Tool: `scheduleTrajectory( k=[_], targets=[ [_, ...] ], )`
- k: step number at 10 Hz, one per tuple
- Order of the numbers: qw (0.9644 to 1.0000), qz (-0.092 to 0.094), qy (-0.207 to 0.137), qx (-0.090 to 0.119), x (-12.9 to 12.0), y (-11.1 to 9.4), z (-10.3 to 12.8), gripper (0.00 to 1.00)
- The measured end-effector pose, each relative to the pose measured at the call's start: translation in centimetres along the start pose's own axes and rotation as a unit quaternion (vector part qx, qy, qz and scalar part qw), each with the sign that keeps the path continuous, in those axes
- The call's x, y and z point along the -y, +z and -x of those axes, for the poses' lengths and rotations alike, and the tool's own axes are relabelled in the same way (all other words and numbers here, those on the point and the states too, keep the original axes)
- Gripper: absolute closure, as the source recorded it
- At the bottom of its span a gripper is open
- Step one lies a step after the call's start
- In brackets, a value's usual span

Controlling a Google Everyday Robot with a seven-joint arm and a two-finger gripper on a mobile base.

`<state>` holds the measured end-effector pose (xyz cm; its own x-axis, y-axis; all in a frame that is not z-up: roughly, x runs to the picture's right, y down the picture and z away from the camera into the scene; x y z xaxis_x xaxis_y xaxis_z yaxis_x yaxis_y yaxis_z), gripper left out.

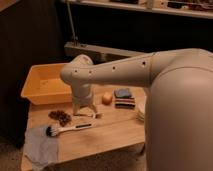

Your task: Place eraser in tray

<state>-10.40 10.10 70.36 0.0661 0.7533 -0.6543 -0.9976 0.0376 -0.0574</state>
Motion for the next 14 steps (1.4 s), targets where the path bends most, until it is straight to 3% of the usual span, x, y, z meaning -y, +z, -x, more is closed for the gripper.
scheduleTrajectory(
  k=[2,3,4,5,6,7,8,10,11,12,13,14],
  targets=[
    [0.9998,0.0,-0.02,0.002,0.0,-0.1,0.0,0.35],
    [0.9985,0.003,-0.051,0.02,0.4,-0.6,0.3,0.35],
    [0.9929,0.011,-0.104,0.058,1.6,-1.6,1.0,0.35],
    [0.9838,0.019,-0.151,0.094,3.0,-3.0,2.0,0.35],
    [0.9687,0.029,-0.21,0.129,4.6,-4.8,3.1,0.35],
    [0.9505,0.029,-0.267,0.157,6.4,-6.7,4.2,0.35],
    [0.9372,0.029,-0.301,0.174,7.0,-7.8,4.7,0.35],
    [0.907,0.018,-0.366,0.208,9.3,-10.2,5.6,0.35],
    [0.8992,0.015,-0.382,0.214,9.9,-10.9,5.9,0.35],
    [0.8989,0.015,-0.384,0.209,9.7,-11.0,6.0,0.35],
    [0.9021,0.016,-0.38,0.203,9.5,-10.8,6.1,0.35],
    [0.9086,0.017,-0.37,0.194,10.1,-9.8,6.6,0.35]
  ],
)
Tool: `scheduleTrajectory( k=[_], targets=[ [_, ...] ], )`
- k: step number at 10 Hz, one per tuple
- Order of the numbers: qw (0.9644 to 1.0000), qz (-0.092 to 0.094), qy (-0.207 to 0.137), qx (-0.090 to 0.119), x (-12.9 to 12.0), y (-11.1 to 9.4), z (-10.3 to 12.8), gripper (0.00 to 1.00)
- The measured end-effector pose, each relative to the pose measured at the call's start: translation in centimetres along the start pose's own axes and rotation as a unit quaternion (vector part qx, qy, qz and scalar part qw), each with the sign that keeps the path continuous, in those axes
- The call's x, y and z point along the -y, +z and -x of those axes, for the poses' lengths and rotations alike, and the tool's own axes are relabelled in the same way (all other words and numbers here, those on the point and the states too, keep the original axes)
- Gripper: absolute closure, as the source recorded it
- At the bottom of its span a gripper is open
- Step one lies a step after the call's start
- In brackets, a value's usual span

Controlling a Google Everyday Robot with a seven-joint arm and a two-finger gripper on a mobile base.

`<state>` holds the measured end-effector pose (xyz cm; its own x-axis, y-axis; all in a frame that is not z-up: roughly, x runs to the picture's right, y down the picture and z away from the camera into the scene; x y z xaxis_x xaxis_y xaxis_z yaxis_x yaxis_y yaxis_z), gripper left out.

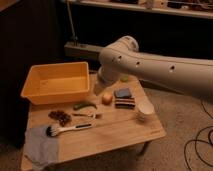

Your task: Place eraser in tray

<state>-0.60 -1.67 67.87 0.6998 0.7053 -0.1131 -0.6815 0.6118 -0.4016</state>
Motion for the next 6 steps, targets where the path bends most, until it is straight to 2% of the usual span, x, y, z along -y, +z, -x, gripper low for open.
scheduleTrajectory(
  k=[1,3,5,6],
  targets=[
    [0.9999,0.0,0.01,-0.007,1.0,0.9,-0.8,0.35],
    [0.9992,0.008,0.034,-0.017,2.9,4.8,-4.1,0.35],
    [0.9989,0.012,0.043,-0.015,4.4,8.3,-7.2,0.35],
    [0.9992,0.015,0.035,-0.01,5.8,10.1,-8.9,0.35]
  ],
)
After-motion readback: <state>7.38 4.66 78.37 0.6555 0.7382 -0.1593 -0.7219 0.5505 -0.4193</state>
